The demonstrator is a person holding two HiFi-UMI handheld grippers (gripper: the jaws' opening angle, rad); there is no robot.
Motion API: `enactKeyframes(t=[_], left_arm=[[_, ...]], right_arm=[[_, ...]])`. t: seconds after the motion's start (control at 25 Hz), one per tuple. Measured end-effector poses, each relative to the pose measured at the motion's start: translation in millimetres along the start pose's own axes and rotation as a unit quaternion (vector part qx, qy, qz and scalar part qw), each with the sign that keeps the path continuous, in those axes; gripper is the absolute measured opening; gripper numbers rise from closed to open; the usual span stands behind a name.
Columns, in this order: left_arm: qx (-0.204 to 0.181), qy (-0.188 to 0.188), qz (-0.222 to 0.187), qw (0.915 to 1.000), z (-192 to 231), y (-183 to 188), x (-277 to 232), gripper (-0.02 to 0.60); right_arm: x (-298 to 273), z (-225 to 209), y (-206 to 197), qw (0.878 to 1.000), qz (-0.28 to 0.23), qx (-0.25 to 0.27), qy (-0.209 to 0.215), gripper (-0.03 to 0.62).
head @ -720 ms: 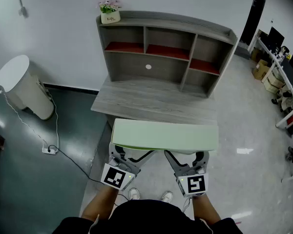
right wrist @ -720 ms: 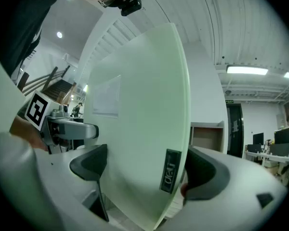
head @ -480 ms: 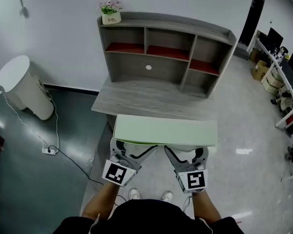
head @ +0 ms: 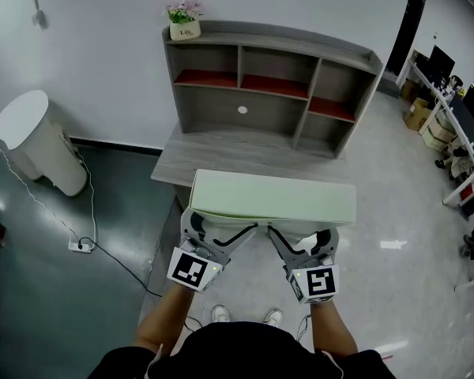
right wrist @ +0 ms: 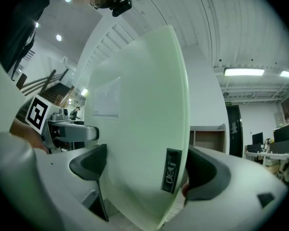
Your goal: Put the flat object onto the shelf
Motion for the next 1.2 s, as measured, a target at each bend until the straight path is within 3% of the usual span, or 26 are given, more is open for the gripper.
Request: enactKeyframes(t=[0.48,0.76,1.2], left_arm=[[-0.022,-0.037,-0.033,0.9985,47.3,9.0,2.2,0.495],[-0.013,-0.053,-0.025,0.9982,59.2,12.9,-9.6,0.495],[-0.014,-0.053,-0.03,0.9981,64.1,7.0,-54.6,0.495]], right_arm=[[-32.0,28.8,11.7,1.0,0.003,0.004,-0.023,0.495],[-42.4,28.9,13.0,0.999,0.01,-0.01,-0.038,0.495],[-66.1,-9.5,4.6,0.999,0.003,-0.001,-0.038,0.495]])
Point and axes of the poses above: the fingertips, and each gripper's own axes: x backward along the fingers, z to its left, y out of its top, the point moved 8 cm from there along x, backward along the fingers, and after that the axes turned 8 degrees about y, right-handed, at the moved point
